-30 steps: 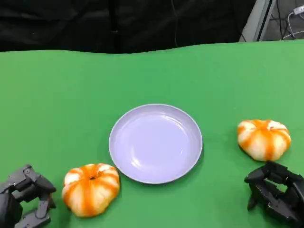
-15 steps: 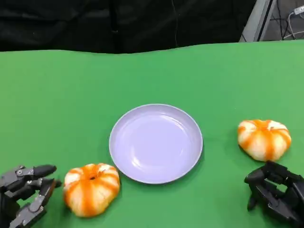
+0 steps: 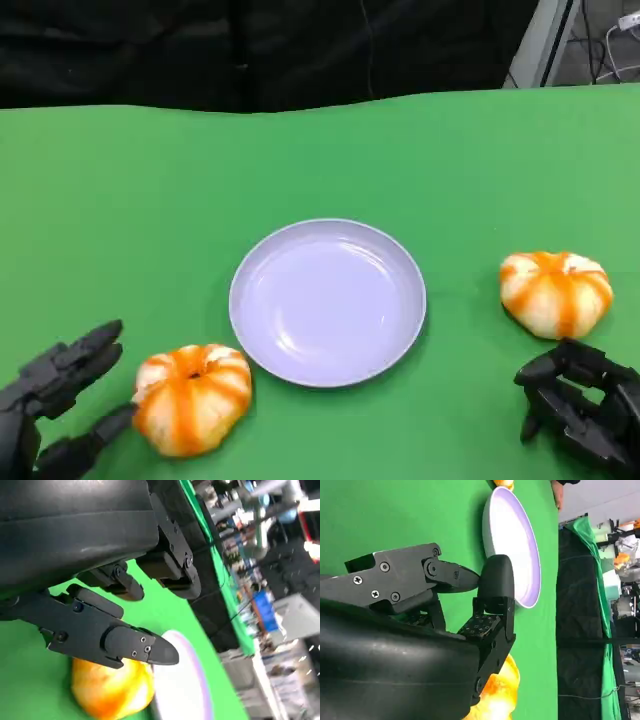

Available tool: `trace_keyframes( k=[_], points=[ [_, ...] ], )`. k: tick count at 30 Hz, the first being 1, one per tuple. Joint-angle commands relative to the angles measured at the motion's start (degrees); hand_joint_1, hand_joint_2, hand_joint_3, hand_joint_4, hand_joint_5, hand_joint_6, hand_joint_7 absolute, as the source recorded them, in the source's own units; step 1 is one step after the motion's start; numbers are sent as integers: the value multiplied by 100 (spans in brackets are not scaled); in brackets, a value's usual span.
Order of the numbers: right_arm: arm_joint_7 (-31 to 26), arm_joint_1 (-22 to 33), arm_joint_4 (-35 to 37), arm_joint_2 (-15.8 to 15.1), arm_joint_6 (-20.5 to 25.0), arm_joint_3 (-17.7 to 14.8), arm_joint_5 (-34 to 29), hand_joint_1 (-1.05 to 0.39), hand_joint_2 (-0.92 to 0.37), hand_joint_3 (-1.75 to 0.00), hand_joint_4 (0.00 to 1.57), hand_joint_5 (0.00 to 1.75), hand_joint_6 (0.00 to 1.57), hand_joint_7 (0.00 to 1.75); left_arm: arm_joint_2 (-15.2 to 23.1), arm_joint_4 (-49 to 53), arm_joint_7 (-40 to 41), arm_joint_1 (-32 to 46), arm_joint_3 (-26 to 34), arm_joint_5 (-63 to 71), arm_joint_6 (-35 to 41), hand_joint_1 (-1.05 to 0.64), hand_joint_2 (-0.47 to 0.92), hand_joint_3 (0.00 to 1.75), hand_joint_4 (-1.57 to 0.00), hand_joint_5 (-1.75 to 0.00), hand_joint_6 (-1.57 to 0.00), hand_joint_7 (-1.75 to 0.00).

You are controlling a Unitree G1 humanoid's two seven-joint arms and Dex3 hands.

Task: Grasp the bread from the table and place it into the plate.

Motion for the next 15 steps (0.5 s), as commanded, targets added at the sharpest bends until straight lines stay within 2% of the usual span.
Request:
trace_keyframes(
  k=[1, 7, 15],
  points=[
    [-17, 37, -67, -53, 48, -41, 64, -23, -92, -51, 60, 174, 69, 120, 351, -454, 779, 246, -102, 1164, -39, -71, 92, 14, -53, 0, -56, 0],
    [-18, 46, -115, -63, 111, -64, 90, -23, -92, -49, 60, 175, 69, 119, 627, -1127, 1584, 482, -391, 2374, 311, -78, 92, 14, -53, 0, -54, 0],
    [3, 58, -141, -51, 104, -64, 113, -23, -92, -50, 61, 172, 70, 116, 938, -1906, 1861, 638, -856, 2959, 1113, -83, 92, 12, -51, 0, -52, 0]
  ],
)
